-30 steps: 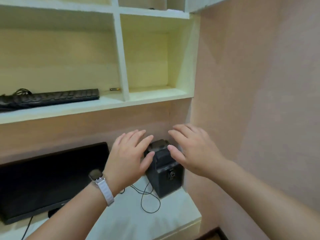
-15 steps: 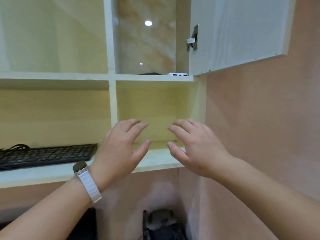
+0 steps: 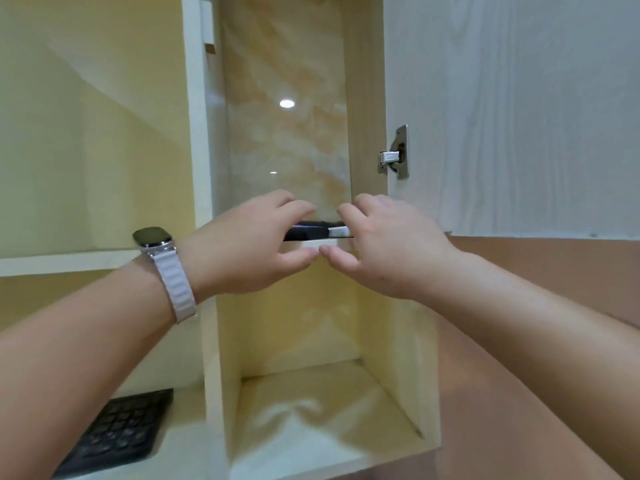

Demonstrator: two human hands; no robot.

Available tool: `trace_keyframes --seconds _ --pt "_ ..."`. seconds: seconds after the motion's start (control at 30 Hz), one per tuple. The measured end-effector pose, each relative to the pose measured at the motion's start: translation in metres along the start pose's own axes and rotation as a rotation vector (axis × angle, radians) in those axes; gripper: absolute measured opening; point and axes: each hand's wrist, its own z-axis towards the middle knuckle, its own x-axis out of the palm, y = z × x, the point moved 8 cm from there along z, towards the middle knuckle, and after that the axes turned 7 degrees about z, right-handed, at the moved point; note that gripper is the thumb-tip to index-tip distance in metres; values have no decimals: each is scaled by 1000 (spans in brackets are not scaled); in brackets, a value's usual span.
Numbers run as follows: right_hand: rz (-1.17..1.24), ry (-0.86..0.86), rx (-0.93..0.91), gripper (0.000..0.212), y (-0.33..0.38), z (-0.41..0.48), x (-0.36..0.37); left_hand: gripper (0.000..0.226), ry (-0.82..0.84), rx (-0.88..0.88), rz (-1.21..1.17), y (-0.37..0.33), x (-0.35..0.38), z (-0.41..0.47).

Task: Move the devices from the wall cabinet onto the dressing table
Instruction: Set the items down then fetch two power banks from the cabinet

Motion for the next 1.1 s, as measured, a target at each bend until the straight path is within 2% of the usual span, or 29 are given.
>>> trace_keyframes --seconds 0.1,0.23,0.4,0.53,0.67,0.77,0.87,0.93,1.1 --pt "-1 65 10 62 -3 6 7 55 173 -30 -38 5 11 14" --pt "19 155 -32 71 -3 8 18 42 292 -39 -93 5 19 20" --pt "38 66 -37 63 -4 8 15 40 334 -81 -104 4 24 18" --pt "105 -24 -30 57 -3 8 6 39 235 -57 -16 4 20 17" --pt "206 -53 -21 48 -5 5 3 42 116 -45 -42 8 15 15" --pt "294 -72 -6 36 -9 3 -1 44 -46 2 -79 7 6 10" --pt "296 -160 -31 24 -12 -2 -9 35 -174 46 -94 3 -4 1" --pt "279 -238 -83 18 -9 -8 -14 26 -232 15 -110 3 -10 -6" --pt "303 -407 -109 15 -7 -28 -29 24 -368 14 128 -3 -29 -28"
